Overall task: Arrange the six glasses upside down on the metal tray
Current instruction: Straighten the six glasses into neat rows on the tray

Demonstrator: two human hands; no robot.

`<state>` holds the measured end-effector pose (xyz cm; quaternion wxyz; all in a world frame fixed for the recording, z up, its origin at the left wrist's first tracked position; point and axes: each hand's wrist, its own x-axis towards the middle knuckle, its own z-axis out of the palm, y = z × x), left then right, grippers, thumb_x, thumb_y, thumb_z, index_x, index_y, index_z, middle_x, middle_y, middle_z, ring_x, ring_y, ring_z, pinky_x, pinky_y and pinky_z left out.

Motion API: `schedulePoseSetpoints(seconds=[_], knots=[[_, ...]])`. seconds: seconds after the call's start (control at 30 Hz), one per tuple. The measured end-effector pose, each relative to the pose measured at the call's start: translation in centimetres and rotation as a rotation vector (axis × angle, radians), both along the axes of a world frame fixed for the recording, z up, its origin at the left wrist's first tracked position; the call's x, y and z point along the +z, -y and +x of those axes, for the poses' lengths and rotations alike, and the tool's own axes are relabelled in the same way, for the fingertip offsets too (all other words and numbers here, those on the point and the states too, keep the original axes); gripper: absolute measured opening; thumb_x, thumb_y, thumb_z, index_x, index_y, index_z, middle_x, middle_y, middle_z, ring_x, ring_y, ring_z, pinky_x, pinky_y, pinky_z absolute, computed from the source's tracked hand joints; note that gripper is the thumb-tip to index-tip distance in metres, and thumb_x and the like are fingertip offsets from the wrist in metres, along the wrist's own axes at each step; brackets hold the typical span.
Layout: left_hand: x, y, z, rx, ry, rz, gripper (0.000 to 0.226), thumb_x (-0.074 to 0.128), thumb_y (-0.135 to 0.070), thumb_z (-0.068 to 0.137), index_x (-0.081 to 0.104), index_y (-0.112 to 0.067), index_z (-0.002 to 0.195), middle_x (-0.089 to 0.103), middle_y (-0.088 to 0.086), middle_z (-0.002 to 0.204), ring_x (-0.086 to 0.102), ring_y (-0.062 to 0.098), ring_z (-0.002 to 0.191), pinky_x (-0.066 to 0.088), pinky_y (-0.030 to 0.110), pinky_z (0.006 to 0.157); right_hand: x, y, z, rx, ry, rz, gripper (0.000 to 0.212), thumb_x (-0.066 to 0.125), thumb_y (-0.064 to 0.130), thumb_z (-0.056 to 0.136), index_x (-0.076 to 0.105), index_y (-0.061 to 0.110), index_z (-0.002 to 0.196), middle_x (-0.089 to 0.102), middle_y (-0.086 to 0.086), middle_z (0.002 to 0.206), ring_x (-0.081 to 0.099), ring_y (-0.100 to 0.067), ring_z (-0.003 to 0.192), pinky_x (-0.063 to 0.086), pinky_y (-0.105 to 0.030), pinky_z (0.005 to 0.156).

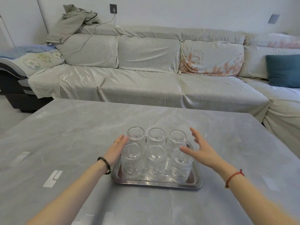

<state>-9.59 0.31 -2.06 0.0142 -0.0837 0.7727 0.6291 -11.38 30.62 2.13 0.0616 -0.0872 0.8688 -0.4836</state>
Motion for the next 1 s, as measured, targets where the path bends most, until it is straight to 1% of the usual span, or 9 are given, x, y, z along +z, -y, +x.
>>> schedulePoseSetpoints(seconds=[0.1,0.2,0.27,0.33,0.5,0.6,0.7,0.83,1.0], knots=[[-1.4,0.3,3.3,-0.004,-0.113,0.036,0.073,0.056,-0.052,0.075,0.024,-0.028,0.137,0.032,-0.011,0.143,0.031,0.002,0.125,0.025,0.026,0.106,-2.7,-1.0,2.8,0.001,0.064,-0.115,0.109,0.077,0.054,0.046,0.016,0.043,0.136,0.024,0.013,0.148,0.028,-0.012,0.134,0.032,-0.035,0.108],[-2.6,0.6,5.9,-0.115,-0.115,-0.131,0.084,0.071,-0.056,0.055,0.024,-0.049,0.125,0.037,-0.031,0.129,0.034,-0.014,0.121,0.027,0.017,0.103,-5.0,0.0,4.5,0.037,0.067,-0.244,0.099,0.084,0.029,0.056,0.019,0.052,0.127,0.031,0.021,0.139,0.034,-0.006,0.128,0.037,-0.023,0.097],[-3.5,0.5,6.0,-0.113,-0.138,-0.192,0.086,0.073,-0.047,0.059,0.028,-0.039,0.132,0.041,-0.024,0.132,0.037,-0.011,0.123,0.029,0.015,0.103,-5.9,0.8,4.8,-0.002,0.036,-0.252,0.097,0.082,0.018,0.062,0.02,0.046,0.131,0.038,0.013,0.139,0.04,-0.007,0.125,0.037,-0.028,0.099],[-3.8,0.0,5.7,-0.073,-0.157,-0.187,0.081,0.074,-0.033,0.068,0.031,-0.026,0.135,0.045,-0.013,0.134,0.039,0.002,0.127,0.031,0.023,0.106,-6.2,1.3,4.8,-0.069,-0.013,-0.242,0.092,0.08,0.016,0.066,0.023,0.038,0.135,0.042,0.009,0.139,0.042,-0.008,0.124,0.038,-0.035,0.104],[-3.9,-0.5,5.1,-0.025,-0.152,-0.182,0.071,0.072,-0.02,0.074,0.032,-0.028,0.132,0.045,-0.015,0.126,0.039,0.007,0.125,0.035,0.012,0.09,-6.0,1.8,4.6,-0.09,-0.023,-0.205,0.089,0.078,0.017,0.068,0.024,0.027,0.139,0.043,0.005,0.14,0.042,-0.013,0.127,0.035,-0.045,0.109],[-3.6,-0.5,5.2,-0.032,-0.157,-0.195,0.069,0.072,-0.022,0.074,0.03,-0.037,0.126,0.043,-0.02,0.123,0.038,0.002,0.122,0.034,0.0,0.08,-5.8,2.0,5.1,-0.139,-0.069,-0.176,0.096,0.079,0.02,0.067,0.018,0.026,0.141,0.031,0.003,0.148,0.031,-0.011,0.134,0.027,-0.039,0.113],[-3.3,-0.5,5.3,-0.034,-0.171,-0.253,0.073,0.073,-0.028,0.072,0.029,-0.037,0.129,0.041,-0.025,0.121,0.039,-0.001,0.118,0.033,0.012,0.093,-5.5,3.7,6.6,-0.288,-0.253,-0.088,0.11,0.082,0.029,0.061,0.006,0.033,0.141,0.015,0.004,0.152,0.014,-0.005,0.138,0.016,-0.032,0.114],[-3.0,-0.4,5.4,-0.027,-0.168,-0.377,0.08,0.073,-0.037,0.071,0.027,-0.029,0.136,0.043,-0.023,0.12,0.042,0.002,0.111,0.033,0.02,0.095,-5.5,8.1,8.8,-0.417,-0.417,0.076,0.12,0.079,0.048,0.057,-0.009,0.035,0.138,-0.001,0.001,0.154,-0.003,-0.016,0.143,0.004,-0.041,0.116],[-2.7,-0.4,5.6,-0.062,-0.159,-0.39,0.077,0.07,-0.037,0.074,0.026,-0.029,0.137,0.042,-0.02,0.124,0.04,-0.001,0.112,0.031,0.019,0.096,-5.8,11.4,8.5,-0.512,-0.36,0.135,0.116,0.073,0.053,0.062,-0.02,0.044,0.13,-0.022,0.003,0.147,-0.022,-0.015,0.138,-0.007,-0.049,0.114]])
